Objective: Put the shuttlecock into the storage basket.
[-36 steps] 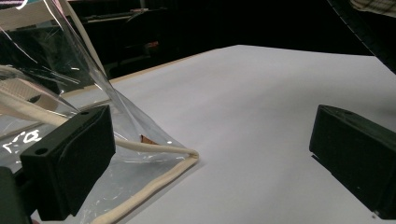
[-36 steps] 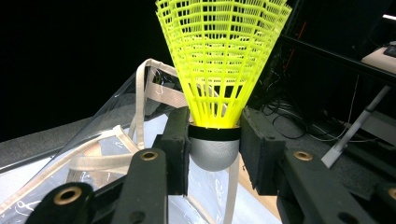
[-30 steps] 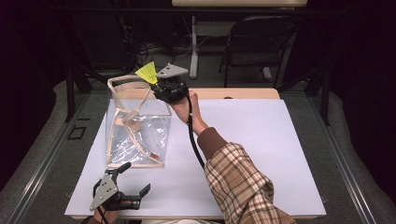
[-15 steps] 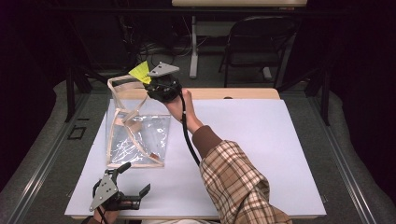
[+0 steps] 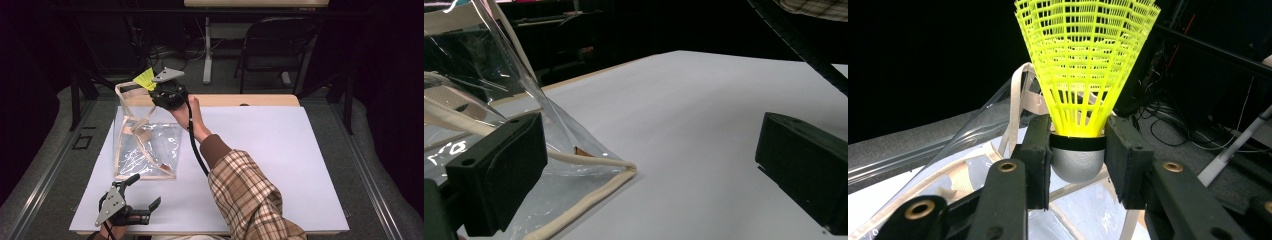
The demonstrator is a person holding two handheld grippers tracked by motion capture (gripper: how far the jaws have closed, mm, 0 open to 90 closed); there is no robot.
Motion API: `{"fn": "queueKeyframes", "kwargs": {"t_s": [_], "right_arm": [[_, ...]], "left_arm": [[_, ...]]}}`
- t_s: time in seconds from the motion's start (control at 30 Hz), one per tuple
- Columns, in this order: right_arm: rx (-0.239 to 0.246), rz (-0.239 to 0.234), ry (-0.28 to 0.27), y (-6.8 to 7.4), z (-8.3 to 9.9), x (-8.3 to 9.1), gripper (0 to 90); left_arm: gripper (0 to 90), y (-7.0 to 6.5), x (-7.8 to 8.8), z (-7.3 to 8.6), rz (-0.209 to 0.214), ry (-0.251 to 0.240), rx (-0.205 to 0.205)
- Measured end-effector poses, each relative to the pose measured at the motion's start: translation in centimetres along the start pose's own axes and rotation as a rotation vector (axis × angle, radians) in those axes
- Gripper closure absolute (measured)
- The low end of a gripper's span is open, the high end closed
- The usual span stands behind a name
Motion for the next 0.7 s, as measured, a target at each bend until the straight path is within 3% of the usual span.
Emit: {"fn": "queueKeyframes", "kwargs": {"t_s": [0.7], "right_arm": [[-0.027, -0.004, 0.038, -0.2, 0.5, -1.6, 63.9]], "left_arm": [[0.2, 0.0, 0.0, 0.0, 0.005, -0.003, 0.003]]}}
Point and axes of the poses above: each handheld gripper's, and its own axes: x roughly backward along the jaws, z roughly out of its underside, y roughly to its left, the point moved 9 cm from there along -x, roughly forward along the jaws, and after that the axes turned 8 degrees about -z, right-handed, at the moved point
